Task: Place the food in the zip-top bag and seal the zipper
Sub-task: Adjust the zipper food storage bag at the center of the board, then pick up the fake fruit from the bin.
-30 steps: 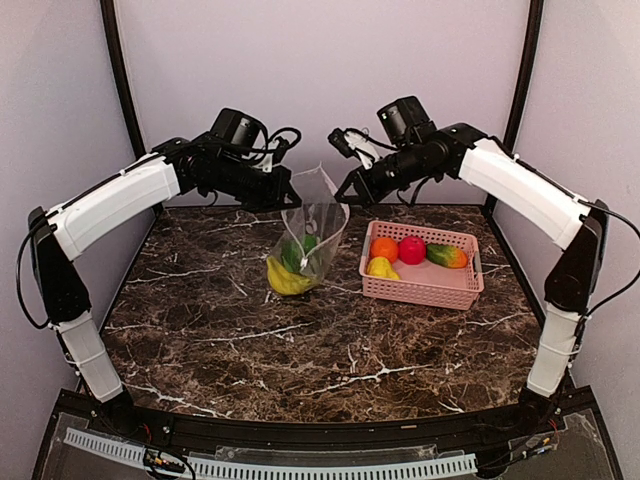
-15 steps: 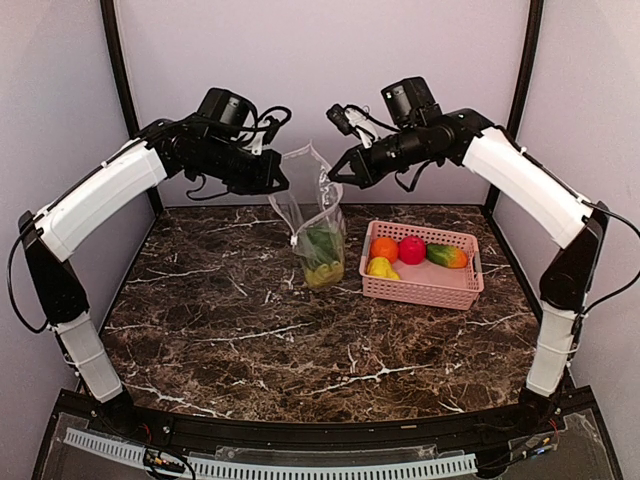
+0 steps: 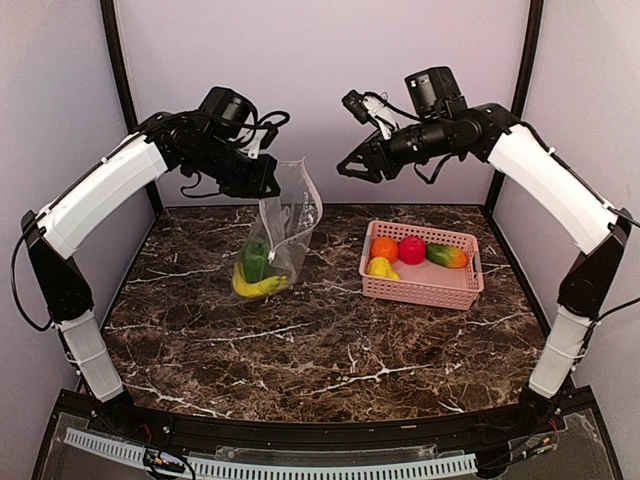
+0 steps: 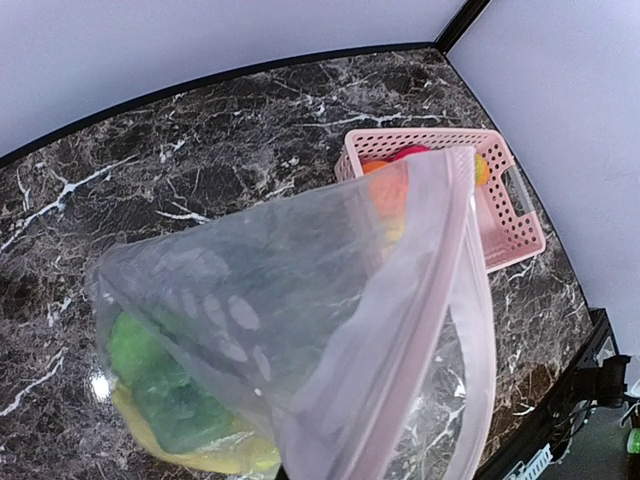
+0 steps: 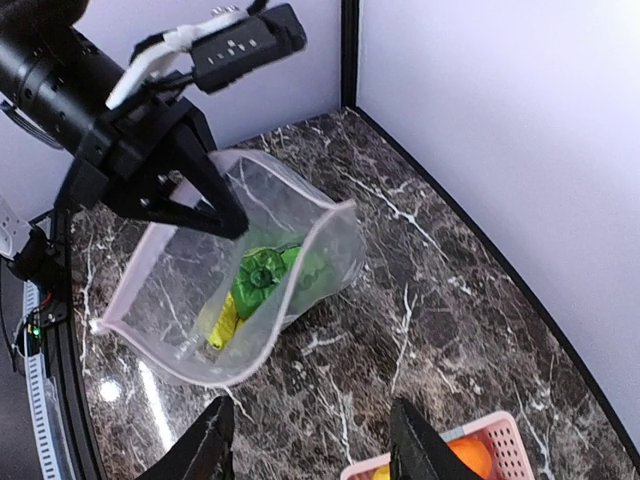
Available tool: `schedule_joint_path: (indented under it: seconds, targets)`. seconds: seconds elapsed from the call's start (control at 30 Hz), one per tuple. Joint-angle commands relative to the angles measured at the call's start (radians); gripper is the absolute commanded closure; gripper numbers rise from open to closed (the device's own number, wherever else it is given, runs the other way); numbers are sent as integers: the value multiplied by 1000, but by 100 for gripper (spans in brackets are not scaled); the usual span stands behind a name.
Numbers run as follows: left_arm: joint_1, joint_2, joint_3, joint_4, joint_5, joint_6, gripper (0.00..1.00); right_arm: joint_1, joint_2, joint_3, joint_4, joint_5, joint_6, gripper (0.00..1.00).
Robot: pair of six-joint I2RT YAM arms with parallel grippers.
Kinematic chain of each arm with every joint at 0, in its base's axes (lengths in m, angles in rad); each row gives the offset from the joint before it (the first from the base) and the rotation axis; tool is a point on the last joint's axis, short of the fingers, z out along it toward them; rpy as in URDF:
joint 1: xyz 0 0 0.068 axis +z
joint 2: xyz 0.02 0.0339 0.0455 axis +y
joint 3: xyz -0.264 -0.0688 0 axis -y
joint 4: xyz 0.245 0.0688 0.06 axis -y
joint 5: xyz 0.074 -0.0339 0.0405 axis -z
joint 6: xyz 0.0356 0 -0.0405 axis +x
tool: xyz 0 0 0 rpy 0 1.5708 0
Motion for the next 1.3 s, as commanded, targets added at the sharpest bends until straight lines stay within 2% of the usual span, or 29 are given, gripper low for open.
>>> schedule_joint_path:
  seconds: [0.0, 0.2, 0.4, 0.57, 0.77, 0.83, 0.93, 1.27]
  targets:
    - [0, 18, 20, -47, -17, 30, 99, -82, -72, -163, 38, -18, -50, 50]
    - [0, 28, 13, -48, -25, 39, 99, -144, -99, -401, 54, 4, -156, 54]
    - [1, 17, -22, -25, -10, 34, 99, -203, -45, -511, 52, -53, -151, 54]
    - [0, -25, -106, 36, -1, 51, 99, -221, 27, -547, 74, -43, -144, 44]
    - [0, -32, -158, 59, 3, 47, 99, -226, 121, -533, 71, -31, -125, 41]
    - [0, -33, -169, 63, 5, 45, 99, -226, 142, -524, 68, -25, -114, 39]
    - [1, -35, -173, 66, 9, 45, 99, -227, 165, -511, 62, -18, -108, 30]
    - [0, -51, -173, 66, 11, 56, 99, -230, 247, -457, 35, -3, -73, 21]
